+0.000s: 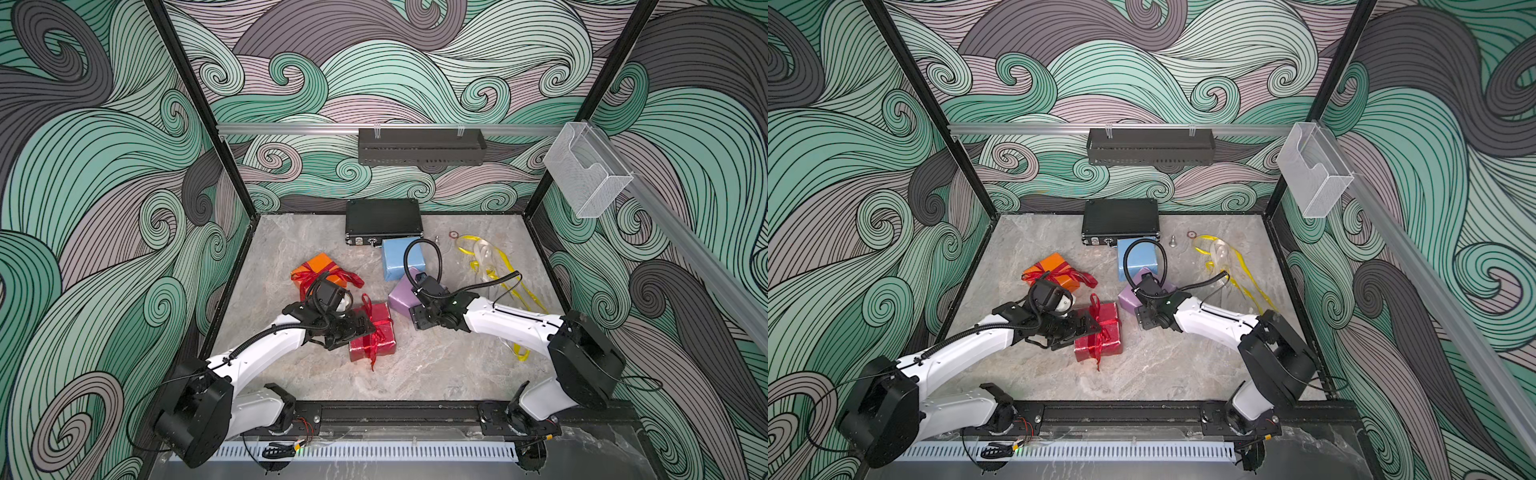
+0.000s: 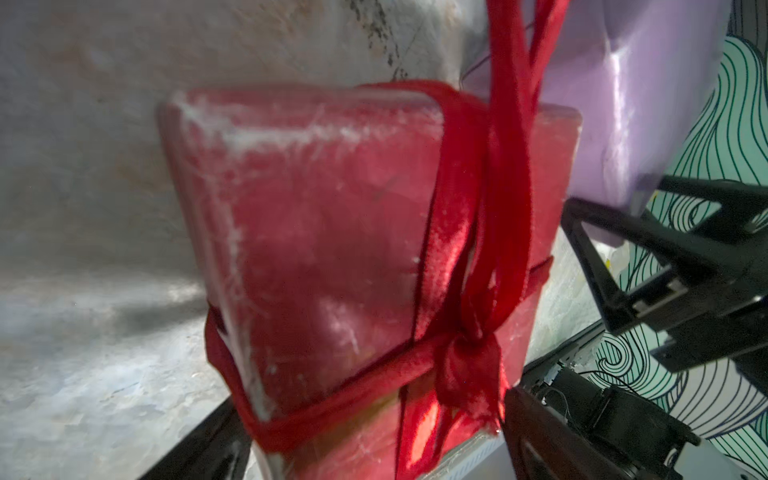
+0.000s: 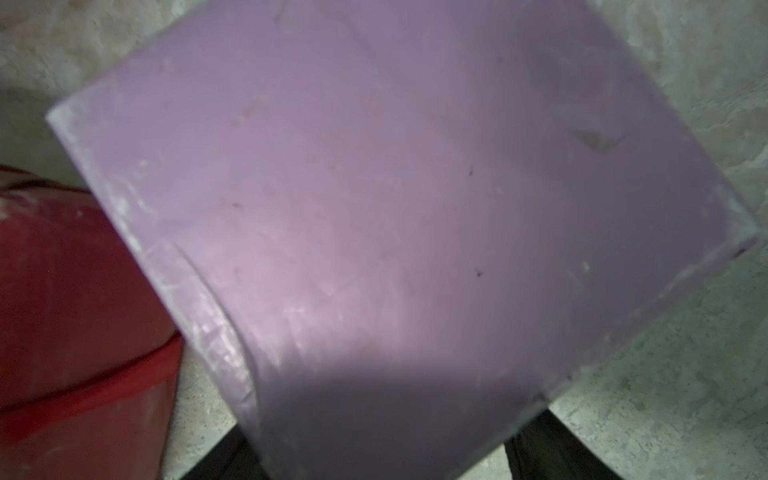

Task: Untie the ribbon bows on the gift boxes
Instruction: Move the gift box to the center of the board, then untie the ribbon from the gift box.

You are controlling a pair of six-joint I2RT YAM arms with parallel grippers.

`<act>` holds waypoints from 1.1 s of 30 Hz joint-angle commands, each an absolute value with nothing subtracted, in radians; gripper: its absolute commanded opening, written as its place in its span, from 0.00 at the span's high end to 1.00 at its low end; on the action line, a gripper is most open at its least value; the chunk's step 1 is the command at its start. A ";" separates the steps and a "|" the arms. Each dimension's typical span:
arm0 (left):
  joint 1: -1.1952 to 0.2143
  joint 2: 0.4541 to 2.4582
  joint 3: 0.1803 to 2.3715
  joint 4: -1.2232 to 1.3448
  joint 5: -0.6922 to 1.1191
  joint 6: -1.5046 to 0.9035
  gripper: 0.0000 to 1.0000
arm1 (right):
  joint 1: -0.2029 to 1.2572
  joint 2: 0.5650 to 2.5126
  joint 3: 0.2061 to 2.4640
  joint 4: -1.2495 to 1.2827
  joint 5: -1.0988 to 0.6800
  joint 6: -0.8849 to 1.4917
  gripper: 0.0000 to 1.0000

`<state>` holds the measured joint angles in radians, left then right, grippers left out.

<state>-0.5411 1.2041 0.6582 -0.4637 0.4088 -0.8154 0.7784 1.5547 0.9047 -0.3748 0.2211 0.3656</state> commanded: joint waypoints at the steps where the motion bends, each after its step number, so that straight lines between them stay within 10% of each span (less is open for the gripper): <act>1: -0.572 1.189 0.708 -0.451 0.418 -0.825 0.07 | 0.752 1.532 0.884 -0.348 0.255 0.354 0.19; 10: -0.601 1.147 1.019 -0.941 0.078 -0.545 0.06 | 0.750 1.242 0.673 -0.139 0.185 0.410 0.16; 19: -0.810 1.148 1.081 -1.027 0.004 -0.490 0.44 | 0.751 1.073 0.533 0.050 0.102 0.465 0.23; 33: -1.054 1.416 1.044 -0.795 -0.174 -0.742 0.35 | 0.758 1.094 0.501 0.157 -0.014 0.481 0.40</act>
<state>-1.0348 1.3842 1.0073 -0.8299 -0.0940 -0.6842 0.7570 1.0931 0.4923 0.1257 0.0040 0.4755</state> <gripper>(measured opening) 0.640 0.597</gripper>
